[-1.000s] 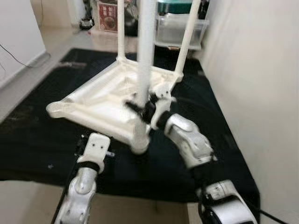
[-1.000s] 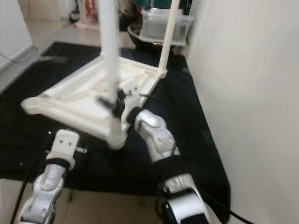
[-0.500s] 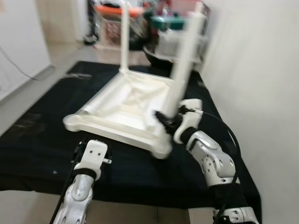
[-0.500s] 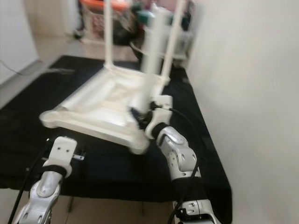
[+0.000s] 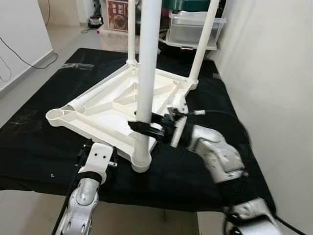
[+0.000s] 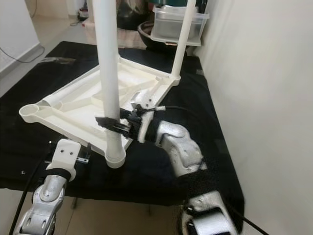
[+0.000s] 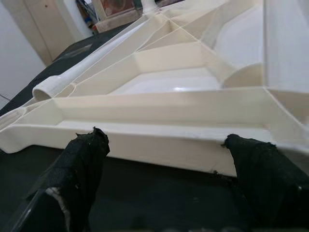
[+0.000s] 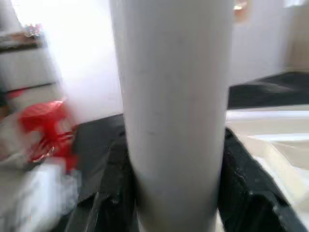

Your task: Building children table

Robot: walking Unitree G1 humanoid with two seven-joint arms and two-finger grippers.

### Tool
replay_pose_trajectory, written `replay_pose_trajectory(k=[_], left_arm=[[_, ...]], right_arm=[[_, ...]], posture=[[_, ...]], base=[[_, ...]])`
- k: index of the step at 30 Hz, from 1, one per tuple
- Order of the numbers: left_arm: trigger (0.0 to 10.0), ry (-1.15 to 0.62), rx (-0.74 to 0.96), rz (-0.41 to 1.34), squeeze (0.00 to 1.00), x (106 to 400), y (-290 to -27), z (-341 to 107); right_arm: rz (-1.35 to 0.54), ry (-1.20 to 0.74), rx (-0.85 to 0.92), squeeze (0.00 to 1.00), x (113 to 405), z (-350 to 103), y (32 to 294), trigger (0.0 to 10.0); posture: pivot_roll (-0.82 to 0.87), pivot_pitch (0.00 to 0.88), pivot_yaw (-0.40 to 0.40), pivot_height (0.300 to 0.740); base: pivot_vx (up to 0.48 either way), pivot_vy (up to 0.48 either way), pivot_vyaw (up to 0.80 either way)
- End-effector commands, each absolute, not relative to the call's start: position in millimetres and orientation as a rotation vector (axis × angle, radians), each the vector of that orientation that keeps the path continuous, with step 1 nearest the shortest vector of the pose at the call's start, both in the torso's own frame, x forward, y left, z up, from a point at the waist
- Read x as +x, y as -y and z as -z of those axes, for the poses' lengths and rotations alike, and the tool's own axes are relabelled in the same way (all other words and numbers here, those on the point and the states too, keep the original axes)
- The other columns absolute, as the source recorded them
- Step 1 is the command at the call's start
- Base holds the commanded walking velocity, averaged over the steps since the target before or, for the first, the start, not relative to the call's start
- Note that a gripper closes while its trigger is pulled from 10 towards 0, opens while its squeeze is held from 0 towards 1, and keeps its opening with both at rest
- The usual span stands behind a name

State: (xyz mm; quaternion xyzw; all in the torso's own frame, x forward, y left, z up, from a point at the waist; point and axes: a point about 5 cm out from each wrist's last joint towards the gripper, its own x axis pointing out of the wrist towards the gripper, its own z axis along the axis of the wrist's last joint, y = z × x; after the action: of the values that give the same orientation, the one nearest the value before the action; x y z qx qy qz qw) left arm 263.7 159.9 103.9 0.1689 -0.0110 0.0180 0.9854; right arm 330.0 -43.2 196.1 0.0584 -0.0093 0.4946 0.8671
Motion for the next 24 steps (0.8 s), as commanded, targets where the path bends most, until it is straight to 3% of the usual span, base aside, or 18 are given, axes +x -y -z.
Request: replay_pose_trajectory(k=[1, 2, 3, 4, 5, 6, 9, 10, 11, 13, 15, 16, 17, 20, 21, 22, 24], left_arm=[[10.0, 0.025, 0.343, -0.038, 0.0, 262, -161, -104], [10.0, 0.021, 0.342, -0.037, 0.0, 261, -160, -103], [10.0, 0.019, 0.341, -0.036, 0.0, 260, -159, -103], [10.0, 0.019, 0.341, -0.036, 0.0, 260, -159, -103], [10.0, 0.017, 0.339, -0.031, 0.0, 261, -158, -102], [10.0, 0.015, 0.338, -0.025, 0.0, 260, -156, -101], [10.0, 0.014, 0.338, -0.019, 0.0, 260, -155, -100], [10.0, 0.012, 0.338, -0.016, 0.0, 260, -155, -100], [10.0, 0.01, 0.337, -0.013, 0.0, 260, -154, -99], [10.0, 0.01, 0.337, -0.012, 0.0, 260, -153, -99], [10.0, 0.01, 0.336, -0.011, 0.0, 260, -153, -99], [10.0, 0.01, 0.336, -0.011, 0.0, 260, -153, -99], [10.0, 0.01, 0.336, -0.013, 0.0, 260, -153, -99], [10.0, 0.011, 0.337, -0.018, 0.0, 260, -154, -100], [10.0, 0.013, 0.336, -0.021, 0.0, 261, -155, -100], [10.0, 0.014, 0.337, -0.024, 0.0, 261, -156, -100], [10.0, 0.014, 0.337, -0.024, 0.0, 261, -156, -100]], right_arm=[[-0.778, -0.101, 0.121, 0.0, 346, -175, 67, 0.0], [-0.313, -0.215, 0.113, 0.0, 358, -151, 106, 0.0], [-0.004, -0.296, 0.091, 0.0, 358, -134, 137, 0.0], [-0.004, -0.296, 0.091, 0.0, 358, -134, 137, 0.0], [0.194, -0.359, 0.065, 0.0, 347, -119, 164, 0.0], [0.251, -0.381, 0.056, 0.0, 337, -115, 175, 0.0], [0.227, -0.38, 0.049, 0.0, 331, -117, 175, 0.0], [0.189, -0.361, 0.042, 0.0, 327, -123, 171, 8.9], [0.146, -0.332, 0.036, 0.0, 327, -131, 165, 10.0], [0.059, -0.305, 0.069, 0.0, 328, -139, 154, 10.0], [-0.156, -0.234, 0.196, 0.0, 332, -153, 128, 10.0], [-0.156, -0.234, 0.196, 0.0, 332, -153, 128, 10.0], [-0.269, -0.162, 0.274, 1.0, 335, -166, 115, 10.0], [-0.413, -0.103, 0.267, 1.0, 341, -183, 104, 10.0], [-0.48, -0.092, 0.252, 0.09, 348, -190, 102, 10.0], [-0.575, -0.068, 0.254, 0.0, 353, -199, 99, 10.0], [-0.575, -0.068, 0.254, 0.0, 353, -199, 99, 10.0]], posture=[[0.08, 0.0, -0.096, 0.74], [0.06, 0.0, -0.092, 0.74], [0.06, 0.0, -0.09, 0.74], [0.06, 0.0, -0.09, 0.74], [0.06, 0.0, -0.084, 0.74], [0.04, 0.0, -0.074, 0.74], [0.04, 0.0, -0.074, 0.74], [0.03, 0.0, -0.071, 0.74], [0.03, 0.0, -0.072, 0.74], [0.03, 0.0, -0.072, 0.74], [0.03, 0.0, -0.077, 0.74], [0.03, 0.0, -0.077, 0.74], [0.04, 0.0, -0.08, 0.74], [0.04, 0.0, -0.086, 0.74], [0.05, 0.0, -0.092, 0.74], [0.05, 0.0, -0.094, 0.74], [0.05, 0.0, -0.094, 0.74]], base=[[0.0, 0.0, 0.0], [0.0, 0.0, 0.0], [0.0, 0.0, 0.0], [0.0, 0.0, 0.0], [0.0, 0.0, 0.0], [0.0, 0.0, 0.0], [0.0, 0.0, 0.0], [0.0, 0.0, 0.0], [0.0, 0.0, 0.0], [0.0, 0.0, 0.0], [0.0, 0.0, 0.0], [0.0, 0.0, 0.0], [0.0, 0.0, 0.0], [0.0, 0.0, 0.0], [0.0, 0.0, 0.0], [0.0, 0.0, 0.0], [0.0, 0.0, 0.0]])
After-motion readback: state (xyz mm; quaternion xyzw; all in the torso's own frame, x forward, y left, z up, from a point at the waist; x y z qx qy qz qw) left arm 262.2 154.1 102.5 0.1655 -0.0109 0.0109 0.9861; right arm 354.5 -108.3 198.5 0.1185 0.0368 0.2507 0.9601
